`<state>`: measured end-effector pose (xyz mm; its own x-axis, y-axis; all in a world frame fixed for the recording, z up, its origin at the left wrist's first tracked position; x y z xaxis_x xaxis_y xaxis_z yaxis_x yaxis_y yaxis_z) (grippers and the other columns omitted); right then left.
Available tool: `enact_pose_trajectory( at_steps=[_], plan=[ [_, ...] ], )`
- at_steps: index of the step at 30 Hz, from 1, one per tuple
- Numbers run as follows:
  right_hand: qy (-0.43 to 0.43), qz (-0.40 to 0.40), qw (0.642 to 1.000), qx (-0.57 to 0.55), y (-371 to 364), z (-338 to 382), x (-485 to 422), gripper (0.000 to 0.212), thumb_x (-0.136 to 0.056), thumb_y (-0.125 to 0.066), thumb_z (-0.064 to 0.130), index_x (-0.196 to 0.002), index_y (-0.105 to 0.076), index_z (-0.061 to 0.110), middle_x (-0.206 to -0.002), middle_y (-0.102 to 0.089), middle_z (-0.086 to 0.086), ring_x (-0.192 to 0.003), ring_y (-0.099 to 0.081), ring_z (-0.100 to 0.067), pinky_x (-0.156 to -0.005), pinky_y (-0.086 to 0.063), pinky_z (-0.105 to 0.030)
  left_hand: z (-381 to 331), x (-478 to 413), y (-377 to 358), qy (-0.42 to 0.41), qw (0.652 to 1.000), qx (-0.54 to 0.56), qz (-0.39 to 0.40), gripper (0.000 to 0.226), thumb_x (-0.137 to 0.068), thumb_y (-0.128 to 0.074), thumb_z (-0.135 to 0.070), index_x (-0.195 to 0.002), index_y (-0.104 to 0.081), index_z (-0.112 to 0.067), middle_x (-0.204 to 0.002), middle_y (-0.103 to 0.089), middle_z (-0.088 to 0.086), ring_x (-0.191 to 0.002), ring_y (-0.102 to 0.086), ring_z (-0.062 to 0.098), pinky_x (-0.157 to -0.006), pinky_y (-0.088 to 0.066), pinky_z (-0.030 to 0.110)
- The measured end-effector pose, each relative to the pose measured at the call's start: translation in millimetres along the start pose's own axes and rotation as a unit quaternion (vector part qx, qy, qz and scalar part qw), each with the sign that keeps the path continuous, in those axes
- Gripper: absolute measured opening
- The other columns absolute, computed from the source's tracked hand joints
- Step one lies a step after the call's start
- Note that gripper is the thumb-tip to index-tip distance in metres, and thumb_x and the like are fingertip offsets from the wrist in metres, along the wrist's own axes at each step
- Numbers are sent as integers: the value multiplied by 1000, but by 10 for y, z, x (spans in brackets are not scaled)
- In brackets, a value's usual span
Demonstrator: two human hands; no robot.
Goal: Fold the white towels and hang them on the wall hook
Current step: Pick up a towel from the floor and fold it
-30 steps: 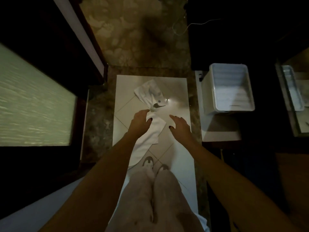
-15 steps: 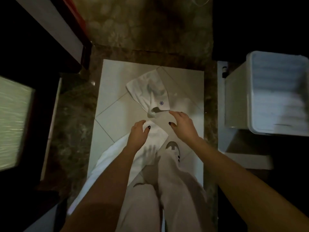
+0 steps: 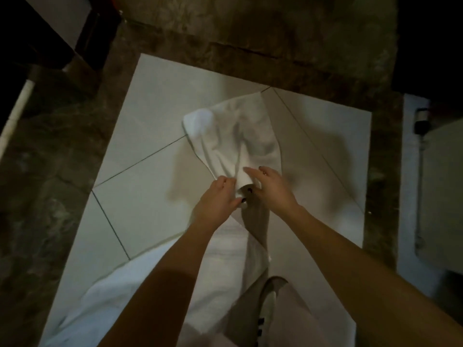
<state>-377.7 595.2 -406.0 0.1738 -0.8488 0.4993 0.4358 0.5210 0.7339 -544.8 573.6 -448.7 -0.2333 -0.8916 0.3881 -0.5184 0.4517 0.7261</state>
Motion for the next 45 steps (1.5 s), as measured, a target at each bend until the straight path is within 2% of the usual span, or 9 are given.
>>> enact_pose_trajectory(
  at_steps=[6, 10, 17, 25, 29, 32, 35, 40, 45],
  plan=[
    [74, -61, 995, 40, -39, -124, -99, 24, -91, -60, 8, -112, -71, 3, -115, -66, -20, -110, -56, -36, -92, -40, -38, 147, -41, 32, -62, 997, -28, -31, 22, -91, -58, -35, -91, -61, -14, -88, -58, 3, -87, -51, 21, -65, -30, 26],
    [82, -58, 995, 30, 275, 31, 222, 17, -89, -62, 5, -102, -71, -2, -98, -67, -21, -96, -58, -36, -80, -42, -40, -17, 140, 529, -122, 991, -51, -21, 20, -93, -57, -27, -91, -64, -8, -89, -63, 9, -87, -55, 24, -68, -40, 33],
    [32, -116, 992, -49, 1282, 716, 1475, 21, -93, -63, 15, -77, -63, 2, -70, -59, -12, -64, -52, -23, -58, -29, -31, -1013, 742, 1829, -153, 986, -64, -1, 24, -96, -52, -36, -96, -64, -16, -89, -68, 4, -83, -60, 23, -65, -39, 32],
    [-59, -164, 979, -107, 2805, 1768, 3371, 25, -93, -63, 28, -77, -60, 8, -64, -57, -2, -57, -51, -12, -56, -36, -32, -2560, 2085, 3660, -198, 978, -20, 66, 27, -91, -59, -39, -86, -69, -14, -78, -68, 5, -74, -59, 22, -69, -47, 39],
    [-82, -140, 980, -116, 3385, 2347, 4430, 35, -93, -61, 34, -63, -52, 18, -57, -46, 4, -51, -42, -9, -51, -32, -20, -3133, 3031, 4418, -213, 969, 30, 118, 25, -89, -63, -35, -75, -66, -15, -70, -62, 3, -68, -57, 19, -69, -48, 41],
    [-90, -136, 981, -108, 3677, 2776, 5216, 34, -95, -58, 37, -63, -46, 31, -58, -45, 12, -54, -43, -3, -50, -33, -12, -3457, 3634, 4872, -222, 959, 15, 174, 20, -88, -64, -33, -80, -69, -16, -77, -65, 3, -74, -60, 18, -74, -51, 39],
    [-115, -132, 978, -110, 3867, 3108, 5970, 22, -95, -55, 34, -74, -50, 33, -64, -46, 17, -59, -42, 5, -58, -31, -20, -3675, 4099, 5278, -236, 953, 7, 191, 16, -87, -67, -25, -87, -71, -10, -81, -67, 8, -78, -63, 21, -76, -52, 39],
    [-178, -252, 929, -203, 3735, 3331, 7179, 30, -92, -64, 12, -64, -54, 17, -59, -47, 11, -56, -46, 1, -52, -34, -7, -3848, 4795, 5601, -218, 965, 100, 104, 25, -80, -73, -14, -57, -64, -16, -50, -50, -4, -51, -50, -2, -54, -36, 17],
    [-264, -370, 855, -249, 3335, 3434, 8064, 18, -95, -59, 17, -79, -60, 7, -78, -64, -6, -75, -59, -20, -67, -43, -31, -4179, 5362, 5414, -300, 953, 8, 44, 21, -84, -61, -24, -75, -69, -7, -69, -65, 7, -64, -58, 18, -59, -41, 27]
  ],
)
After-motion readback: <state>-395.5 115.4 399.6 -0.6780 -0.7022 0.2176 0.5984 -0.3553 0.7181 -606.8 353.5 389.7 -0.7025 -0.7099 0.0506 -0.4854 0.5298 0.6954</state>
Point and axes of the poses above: each hand's wrist, its own x-axis away from the middle knuckle, its own y-axis out of the back of the hand, z = x × y, the point moved 1 cm from there along -x, towards the middle knuckle
